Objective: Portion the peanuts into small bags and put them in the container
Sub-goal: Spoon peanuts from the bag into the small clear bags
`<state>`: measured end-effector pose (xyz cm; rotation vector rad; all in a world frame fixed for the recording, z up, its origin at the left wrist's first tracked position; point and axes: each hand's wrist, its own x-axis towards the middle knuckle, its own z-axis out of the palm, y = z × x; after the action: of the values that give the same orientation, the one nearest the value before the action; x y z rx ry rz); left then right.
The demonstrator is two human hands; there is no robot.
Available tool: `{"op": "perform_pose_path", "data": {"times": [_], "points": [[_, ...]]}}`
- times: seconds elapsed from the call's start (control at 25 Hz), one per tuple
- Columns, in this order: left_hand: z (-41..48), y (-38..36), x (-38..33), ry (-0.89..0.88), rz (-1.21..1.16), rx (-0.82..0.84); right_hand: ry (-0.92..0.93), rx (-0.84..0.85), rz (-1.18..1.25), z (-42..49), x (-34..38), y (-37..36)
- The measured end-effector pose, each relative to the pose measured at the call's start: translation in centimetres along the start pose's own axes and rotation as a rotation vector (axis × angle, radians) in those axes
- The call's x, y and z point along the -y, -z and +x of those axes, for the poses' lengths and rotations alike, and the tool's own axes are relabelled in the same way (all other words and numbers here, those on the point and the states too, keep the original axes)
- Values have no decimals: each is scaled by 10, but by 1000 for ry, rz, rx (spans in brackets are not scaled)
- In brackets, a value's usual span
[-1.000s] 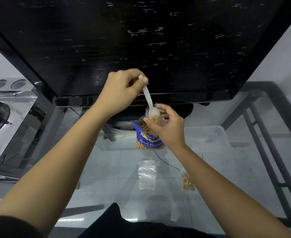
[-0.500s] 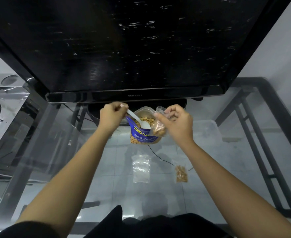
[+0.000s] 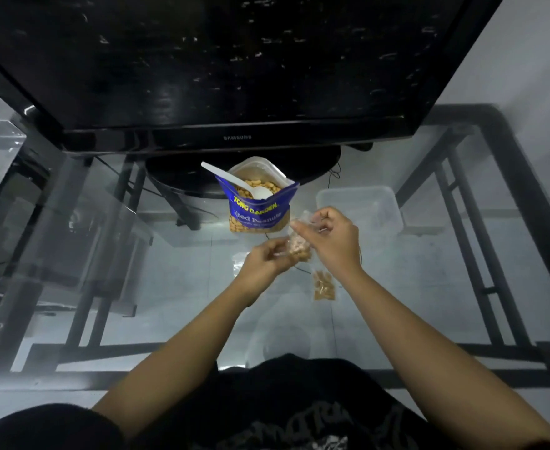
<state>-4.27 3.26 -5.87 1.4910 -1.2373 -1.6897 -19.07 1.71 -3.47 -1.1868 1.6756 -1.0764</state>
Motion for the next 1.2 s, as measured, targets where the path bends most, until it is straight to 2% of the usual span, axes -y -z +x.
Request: {"op": "perform_pose_path", "data": {"times": [0.08, 0.24, 0.36, 0.44, 0.56, 0.76, 0.88, 0.96, 1.08, 1.2], "points": [[2, -9, 14, 37, -20, 44, -76, 35, -30, -3, -14, 1], [2, -23, 30, 164, -47, 10, -328, 209, 5, 7, -46, 14], [1, -33, 43, 278, -97, -2, -280, 251, -240, 10, -69, 18], [-1, -39, 50, 275, 67, -41, -198, 214, -425, 8, -77, 16], [-2, -42, 59, 212, 335, -134, -154, 190, -550, 2, -82, 10], [-6, -42, 53, 118, 538, -191, -45, 162, -669, -2, -83, 4], [-13, -14, 60, -144, 713, -313, 165, 141, -749, -6, -79, 0], [-16, 14, 78, -354, 944, -404, 330, 180, -733, -8, -75, -11], [-19, 46, 106, -437, 1271, -285, 422, 362, -679, -8, -68, -39], [-22, 58, 116, -388, 1323, -144, 388, 498, -676, -4, -64, -65]]}}
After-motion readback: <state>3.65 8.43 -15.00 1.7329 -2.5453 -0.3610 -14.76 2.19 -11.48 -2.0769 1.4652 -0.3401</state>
